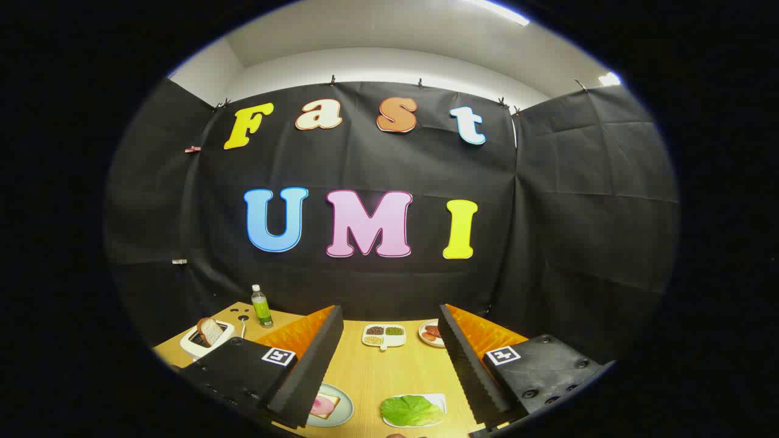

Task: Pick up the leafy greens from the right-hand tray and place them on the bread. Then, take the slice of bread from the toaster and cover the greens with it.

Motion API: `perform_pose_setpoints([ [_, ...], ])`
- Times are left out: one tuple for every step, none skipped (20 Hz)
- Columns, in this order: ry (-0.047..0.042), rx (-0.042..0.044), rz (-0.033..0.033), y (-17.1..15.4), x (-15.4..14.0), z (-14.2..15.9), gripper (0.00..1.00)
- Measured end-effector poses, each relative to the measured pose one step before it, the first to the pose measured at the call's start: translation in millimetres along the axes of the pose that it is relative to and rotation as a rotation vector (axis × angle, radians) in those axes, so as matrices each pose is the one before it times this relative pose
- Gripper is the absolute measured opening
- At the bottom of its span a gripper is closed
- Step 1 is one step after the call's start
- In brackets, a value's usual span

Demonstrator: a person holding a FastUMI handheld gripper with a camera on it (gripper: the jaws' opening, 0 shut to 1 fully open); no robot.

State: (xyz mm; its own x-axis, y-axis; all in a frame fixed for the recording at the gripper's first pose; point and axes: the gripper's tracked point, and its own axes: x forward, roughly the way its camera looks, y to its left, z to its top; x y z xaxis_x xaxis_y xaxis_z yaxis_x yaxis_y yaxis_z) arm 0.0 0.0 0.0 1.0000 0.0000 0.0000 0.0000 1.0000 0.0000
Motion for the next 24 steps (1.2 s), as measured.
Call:
perform_pose_setpoints([
  [0.00655, 0.00211, 0.00321, 0.13, 0.53, -1.26, 0.97],
  [0.00446, 0.00117, 0.00064, -0.59, -0.36, -0.87, 0.97],
  [0.00375, 0.00044, -0.00096, -0.08, 0.90, -0.36, 0.97],
  [0.00342, 0.00139, 0.00086, -1.08, 1.23, -0.17, 0.97],
  [0.00179, 0.00033, 0.00085, 0.58, 1.35, 0.26, 0.97],
  [0.00244, -0.00051, 0.00209, -0.04, 0.68, -1.25, 0.97],
  [0.00469, -0.00210, 0.00096, -0.25, 0.74, -1.43, 0.97],
  [0.00842, -0.00024, -0.00196, -0.80, 1.11, -2.10, 0.97],
  [0.00846, 0.00313, -0.00219, -1.72, 1.82, -2.20, 0.97],
  [0.00962, 0.00598, 0.00136, 0.15, -0.05, -3.11, 0.97],
  [0.00876, 0.00545, 0.00217, 0.06, 0.88, -1.31, 0.97],
  [0.00856, 0.00366, -0.00073, -1.82, 1.56, -1.78, 0.97],
  [0.00808, 0.00227, -0.00164, -1.72, 1.16, -3.42, 0.97],
  [0.00718, 0.00104, 0.00004, -0.86, 1.27, -1.94, 0.97],
  [0.00717, -0.00092, -0.00060, -1.08, 1.06, -2.64, 0.97],
  [0.00900, -0.00123, -0.00150, -1.66, -0.16, -2.95, 0.97],
  [0.01137, 0.00217, 0.00034, -1.85, 1.09, -4.41, 0.97],
  [0.01453, 0.00544, 0.00098, -1.32, 1.71, -4.17, 0.97],
  [0.01969, 0.00446, 0.00157, -1.59, 1.52, -6.86, 0.97],
  [0.02154, 0.00272, -0.00104, -2.20, 1.05, -6.48, 0.97],
  [0.02024, 0.00285, 0.00012, -2.06, 2.03, -6.46, 0.97],
  [0.01876, 0.00153, 0.00169, -1.32, 2.44, -5.84, 0.97],
  [0.01735, -0.00154, 0.00326, -0.94, 3.10, -6.11, 0.97],
  [0.01788, -0.00423, 0.00384, -1.78, 2.64, -7.22, 0.97],
])
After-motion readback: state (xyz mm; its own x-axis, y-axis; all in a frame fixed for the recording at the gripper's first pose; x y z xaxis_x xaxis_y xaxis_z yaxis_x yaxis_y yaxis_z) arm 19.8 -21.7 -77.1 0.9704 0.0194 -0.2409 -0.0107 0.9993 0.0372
